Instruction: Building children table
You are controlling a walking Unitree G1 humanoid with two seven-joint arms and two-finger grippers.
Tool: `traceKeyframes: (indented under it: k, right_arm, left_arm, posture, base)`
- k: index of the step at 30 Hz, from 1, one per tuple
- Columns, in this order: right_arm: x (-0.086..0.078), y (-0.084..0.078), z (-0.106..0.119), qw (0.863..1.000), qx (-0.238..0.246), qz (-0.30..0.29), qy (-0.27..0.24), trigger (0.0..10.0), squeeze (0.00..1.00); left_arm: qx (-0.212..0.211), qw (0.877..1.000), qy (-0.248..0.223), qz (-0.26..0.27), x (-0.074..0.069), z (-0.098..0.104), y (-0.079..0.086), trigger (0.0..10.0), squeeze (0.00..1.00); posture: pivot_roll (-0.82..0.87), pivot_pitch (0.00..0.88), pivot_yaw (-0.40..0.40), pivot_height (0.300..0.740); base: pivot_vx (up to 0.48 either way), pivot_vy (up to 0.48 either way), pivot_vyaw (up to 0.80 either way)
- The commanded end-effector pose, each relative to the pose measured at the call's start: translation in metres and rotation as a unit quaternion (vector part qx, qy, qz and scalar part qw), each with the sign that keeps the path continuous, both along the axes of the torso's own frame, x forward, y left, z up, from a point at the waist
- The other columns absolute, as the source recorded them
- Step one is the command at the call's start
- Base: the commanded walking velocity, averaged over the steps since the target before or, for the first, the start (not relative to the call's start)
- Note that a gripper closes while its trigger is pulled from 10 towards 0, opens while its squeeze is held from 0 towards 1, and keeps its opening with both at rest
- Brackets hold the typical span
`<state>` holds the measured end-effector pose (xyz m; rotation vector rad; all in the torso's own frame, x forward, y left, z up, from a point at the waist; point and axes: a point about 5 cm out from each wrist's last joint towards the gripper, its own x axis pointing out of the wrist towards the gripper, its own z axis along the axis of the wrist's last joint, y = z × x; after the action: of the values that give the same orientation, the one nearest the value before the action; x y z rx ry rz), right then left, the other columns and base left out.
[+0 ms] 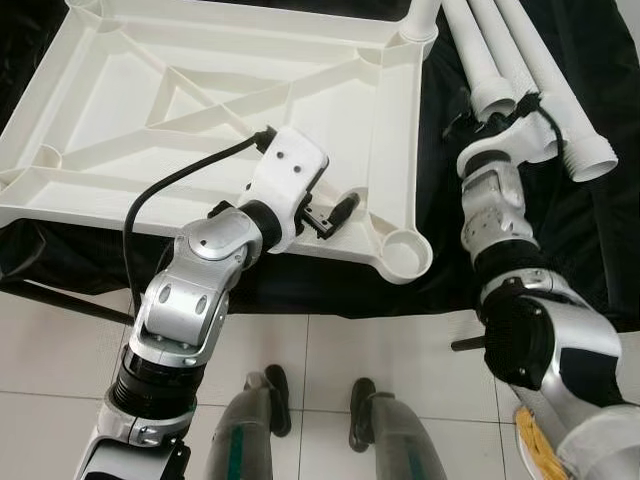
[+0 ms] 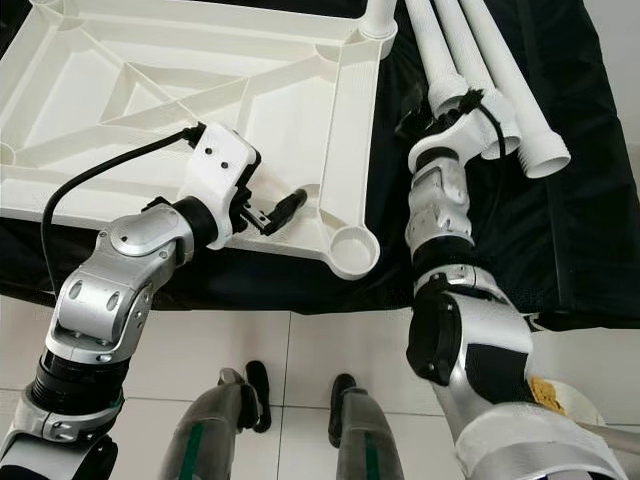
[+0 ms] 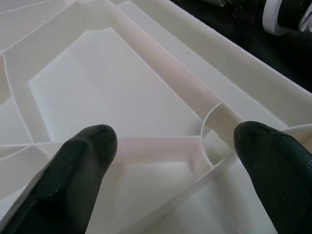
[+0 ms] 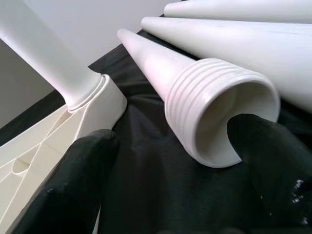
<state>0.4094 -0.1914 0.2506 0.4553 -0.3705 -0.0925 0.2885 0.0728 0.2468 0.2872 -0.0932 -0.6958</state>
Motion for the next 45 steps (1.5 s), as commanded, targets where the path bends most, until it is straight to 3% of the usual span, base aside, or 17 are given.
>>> traceKeyframes:
  k: [1,8,9,11,12,13,16,17,20,21,31,37,41,45]
  right_arm:
    - [0.000,0.002,-0.006,1.000,0.003,0.004,0.006,10.0,0.00]
    - [0.001,0.004,-0.004,1.000,0.006,0.017,-0.003,9.8,0.00]
    - [0.001,0.004,-0.003,1.000,0.009,0.021,-0.008,6.5,0.00]
    - [0.001,0.004,-0.002,1.000,0.011,0.023,-0.010,6.2,0.00]
    - [0.002,0.004,0.000,0.999,0.015,0.028,-0.016,5.0,0.00]
    - [0.003,0.003,0.002,0.999,0.018,0.029,-0.016,4.4,0.00]
    - [0.003,0.002,0.003,0.999,0.024,0.032,-0.016,4.3,0.00]
    - [0.004,0.002,0.005,0.999,0.025,0.036,-0.016,0.5,0.00]
    - [0.004,0.002,0.006,0.999,0.026,0.038,-0.016,0.8,0.00]
    - [0.005,0.001,0.007,0.999,0.028,0.039,-0.016,0.0,0.00]
    - [0.004,-0.002,0.011,0.998,0.028,0.041,-0.032,0.0,0.00]
    - [0.001,0.004,0.021,0.993,0.015,0.080,-0.090,0.0,0.00]
    - [-0.002,0.012,0.036,0.981,-0.028,0.127,-0.141,0.0,0.00]
    - [-0.004,0.012,0.043,0.977,-0.040,0.134,-0.163,0.0,0.00]
  left_arm:
    - [-0.001,1.000,0.006,0.001,-0.003,-0.003,-0.001,10.0,0.00]
    - [-0.001,1.000,0.009,0.004,-0.003,-0.003,0.000,10.0,0.00]
    - [-0.001,1.000,0.009,0.004,-0.004,-0.003,0.000,10.0,0.00]
    - [-0.001,1.000,0.009,0.004,-0.004,-0.002,0.000,10.0,0.00]
    - [0.000,1.000,0.010,0.004,-0.004,-0.003,0.000,10.0,0.00]
    - [0.000,1.000,0.010,0.004,-0.004,-0.003,-0.001,10.0,0.00]
    - [0.000,1.000,0.011,0.004,-0.005,-0.003,-0.001,10.0,0.00]
    - [0.001,1.000,0.011,0.004,-0.005,-0.003,-0.001,10.0,0.00]
    - [0.001,1.000,0.011,0.004,-0.005,-0.003,-0.001,10.0,0.00]
    - [0.002,1.000,0.012,0.004,-0.005,-0.003,-0.001,10.0,0.00]
    - [0.004,1.000,0.015,0.007,-0.005,-0.004,-0.001,10.0,0.00]
    - [0.002,1.000,0.012,0.015,-0.003,-0.002,0.002,10.0,0.00]
    - [0.000,1.000,0.010,0.020,0.001,-0.001,0.001,10.0,0.00]
    - [-0.003,1.000,0.009,0.018,0.001,-0.001,-0.001,10.0,0.00]
  posture:
    - [0.14,0.338,0.040,0.740]
    - [0.14,0.337,0.043,0.740]
    - [0.14,0.336,0.045,0.740]
    - [0.14,0.336,0.045,0.740]
    - [0.14,0.336,0.048,0.740]
    - [0.15,0.335,0.049,0.740]
    - [0.15,0.333,0.052,0.740]
    - [0.16,0.332,0.054,0.740]
    - [0.16,0.332,0.054,0.740]
    - [0.16,0.333,0.055,0.740]
    - [0.17,0.322,0.049,0.740]
    - [0.16,0.308,0.042,0.740]
    - [0.15,0.301,0.036,0.740]
    - [0.14,0.295,0.034,0.740]
  base:
    - [0.000,0.000,0.00]
    - [0.000,0.000,0.00]
    - [0.000,0.000,0.00]
    - [0.000,0.000,0.00]
    - [0.000,0.000,0.00]
    - [0.000,0.000,0.00]
    - [0.000,0.000,0.00]
    - [0.000,0.000,0.00]
    - [0.000,0.000,0.00]
    - [0.000,0.000,0.00]
    - [0.000,0.000,0.00]
    - [0.000,0.000,0.00]
    - [0.000,0.000,0.00]
    - [0.000,0.000,0.00]
